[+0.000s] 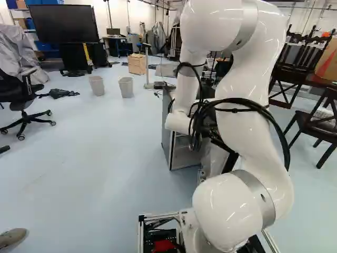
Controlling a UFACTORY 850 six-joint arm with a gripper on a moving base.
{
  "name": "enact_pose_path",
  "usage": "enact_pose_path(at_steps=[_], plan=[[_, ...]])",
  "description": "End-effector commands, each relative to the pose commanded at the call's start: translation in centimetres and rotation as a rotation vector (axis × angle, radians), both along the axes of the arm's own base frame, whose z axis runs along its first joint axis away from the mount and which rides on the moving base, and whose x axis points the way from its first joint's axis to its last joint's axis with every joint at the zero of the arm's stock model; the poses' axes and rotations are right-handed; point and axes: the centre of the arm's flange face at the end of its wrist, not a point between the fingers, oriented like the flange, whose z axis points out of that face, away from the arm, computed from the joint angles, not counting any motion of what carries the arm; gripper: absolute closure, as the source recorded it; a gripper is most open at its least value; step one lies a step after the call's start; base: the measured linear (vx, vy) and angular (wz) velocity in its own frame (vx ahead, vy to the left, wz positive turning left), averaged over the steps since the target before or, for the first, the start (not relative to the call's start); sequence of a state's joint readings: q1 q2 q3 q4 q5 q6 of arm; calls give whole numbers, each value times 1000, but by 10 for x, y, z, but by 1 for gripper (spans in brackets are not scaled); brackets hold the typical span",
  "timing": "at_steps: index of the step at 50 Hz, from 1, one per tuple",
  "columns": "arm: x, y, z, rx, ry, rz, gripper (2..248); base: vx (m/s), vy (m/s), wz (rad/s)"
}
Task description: Grab a drink from the fridge
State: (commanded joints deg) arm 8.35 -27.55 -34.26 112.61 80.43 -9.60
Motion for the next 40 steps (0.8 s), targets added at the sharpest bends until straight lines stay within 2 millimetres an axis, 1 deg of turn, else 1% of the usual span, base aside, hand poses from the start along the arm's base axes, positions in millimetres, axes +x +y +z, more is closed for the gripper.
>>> enact_pose_path(at_steps=[40], plan=[[36, -73, 6, 30, -95, -197, 3, 0, 0, 0]])
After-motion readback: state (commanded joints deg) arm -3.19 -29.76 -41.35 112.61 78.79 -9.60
